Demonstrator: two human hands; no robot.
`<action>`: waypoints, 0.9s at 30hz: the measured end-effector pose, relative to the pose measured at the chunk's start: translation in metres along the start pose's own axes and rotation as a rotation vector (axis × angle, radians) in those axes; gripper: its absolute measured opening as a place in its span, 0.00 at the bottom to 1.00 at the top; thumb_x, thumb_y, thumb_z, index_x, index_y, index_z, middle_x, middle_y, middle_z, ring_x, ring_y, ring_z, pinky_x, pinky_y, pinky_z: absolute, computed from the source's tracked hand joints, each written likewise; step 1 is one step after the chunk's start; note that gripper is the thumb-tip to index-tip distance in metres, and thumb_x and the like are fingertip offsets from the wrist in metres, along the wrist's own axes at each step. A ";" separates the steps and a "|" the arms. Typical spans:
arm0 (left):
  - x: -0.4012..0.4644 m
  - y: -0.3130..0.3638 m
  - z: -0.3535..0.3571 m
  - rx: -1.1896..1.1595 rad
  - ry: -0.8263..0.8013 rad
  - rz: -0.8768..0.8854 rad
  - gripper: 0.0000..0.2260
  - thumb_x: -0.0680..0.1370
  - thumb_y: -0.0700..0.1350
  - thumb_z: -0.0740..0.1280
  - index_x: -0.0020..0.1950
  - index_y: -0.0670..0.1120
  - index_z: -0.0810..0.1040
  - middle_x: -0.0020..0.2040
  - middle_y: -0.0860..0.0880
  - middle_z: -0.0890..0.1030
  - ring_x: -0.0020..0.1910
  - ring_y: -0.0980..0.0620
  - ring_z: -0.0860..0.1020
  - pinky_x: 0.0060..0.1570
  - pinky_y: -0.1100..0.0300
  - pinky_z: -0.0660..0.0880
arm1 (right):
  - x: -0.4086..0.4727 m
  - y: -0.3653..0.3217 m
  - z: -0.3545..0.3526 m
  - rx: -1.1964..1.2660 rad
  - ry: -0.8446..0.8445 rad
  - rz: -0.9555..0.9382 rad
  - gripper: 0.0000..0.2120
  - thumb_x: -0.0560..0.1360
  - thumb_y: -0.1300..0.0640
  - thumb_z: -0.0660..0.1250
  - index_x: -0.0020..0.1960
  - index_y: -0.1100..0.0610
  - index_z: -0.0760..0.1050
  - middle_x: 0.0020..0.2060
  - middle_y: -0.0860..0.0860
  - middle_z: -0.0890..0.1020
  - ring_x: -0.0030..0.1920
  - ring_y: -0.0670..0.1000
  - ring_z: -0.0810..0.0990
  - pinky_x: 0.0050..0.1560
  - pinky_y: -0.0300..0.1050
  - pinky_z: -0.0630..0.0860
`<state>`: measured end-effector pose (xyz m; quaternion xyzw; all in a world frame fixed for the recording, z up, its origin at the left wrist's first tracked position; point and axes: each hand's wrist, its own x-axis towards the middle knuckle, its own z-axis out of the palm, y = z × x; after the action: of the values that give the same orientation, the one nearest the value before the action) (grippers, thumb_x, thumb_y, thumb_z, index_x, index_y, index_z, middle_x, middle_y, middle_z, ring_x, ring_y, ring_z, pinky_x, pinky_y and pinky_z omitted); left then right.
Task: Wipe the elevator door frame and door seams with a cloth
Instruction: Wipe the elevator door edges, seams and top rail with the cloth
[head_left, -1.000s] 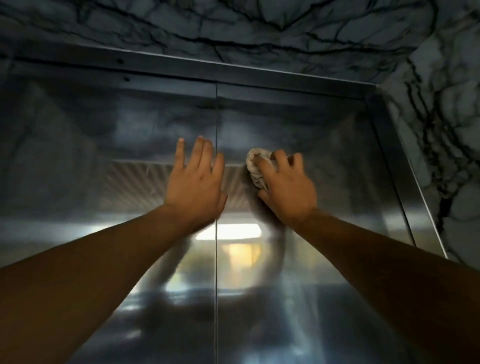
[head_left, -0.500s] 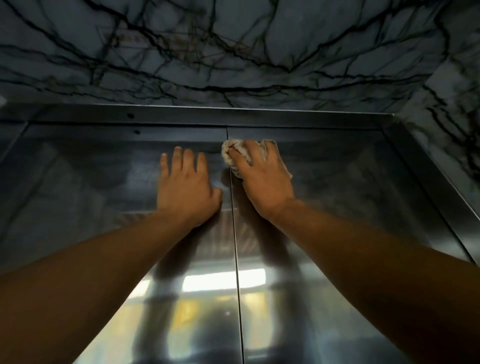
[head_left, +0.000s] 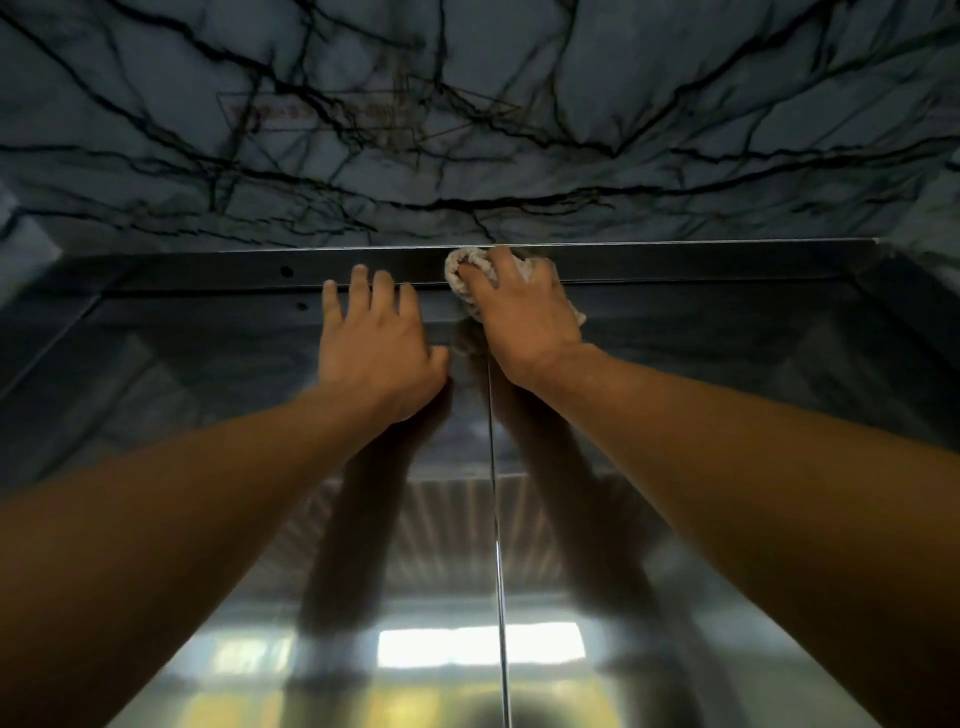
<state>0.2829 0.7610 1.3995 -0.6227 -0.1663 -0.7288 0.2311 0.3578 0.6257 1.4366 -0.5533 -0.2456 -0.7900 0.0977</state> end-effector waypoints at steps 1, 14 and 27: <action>0.003 -0.002 0.002 -0.006 -0.001 -0.010 0.33 0.77 0.58 0.55 0.78 0.42 0.59 0.79 0.39 0.59 0.80 0.40 0.50 0.77 0.37 0.47 | 0.004 -0.002 0.001 -0.006 -0.003 0.003 0.28 0.79 0.55 0.63 0.76 0.48 0.57 0.73 0.54 0.58 0.64 0.66 0.64 0.66 0.63 0.67; 0.011 -0.012 0.030 -0.198 -0.050 -0.065 0.30 0.79 0.61 0.51 0.74 0.44 0.68 0.79 0.39 0.59 0.80 0.42 0.49 0.77 0.39 0.46 | 0.026 -0.018 0.017 0.112 0.020 0.089 0.18 0.77 0.53 0.62 0.66 0.48 0.74 0.66 0.52 0.65 0.62 0.62 0.64 0.63 0.62 0.67; -0.012 -0.017 0.022 -0.234 -0.135 -0.075 0.30 0.79 0.63 0.51 0.77 0.48 0.62 0.76 0.40 0.63 0.77 0.42 0.57 0.76 0.36 0.49 | 0.009 -0.034 0.002 0.008 -0.012 0.127 0.19 0.78 0.46 0.56 0.64 0.53 0.75 0.64 0.54 0.68 0.59 0.63 0.66 0.57 0.60 0.67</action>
<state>0.2932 0.7883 1.3922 -0.6866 -0.1184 -0.7076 0.1179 0.3419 0.6574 1.4362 -0.5721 -0.2139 -0.7778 0.1484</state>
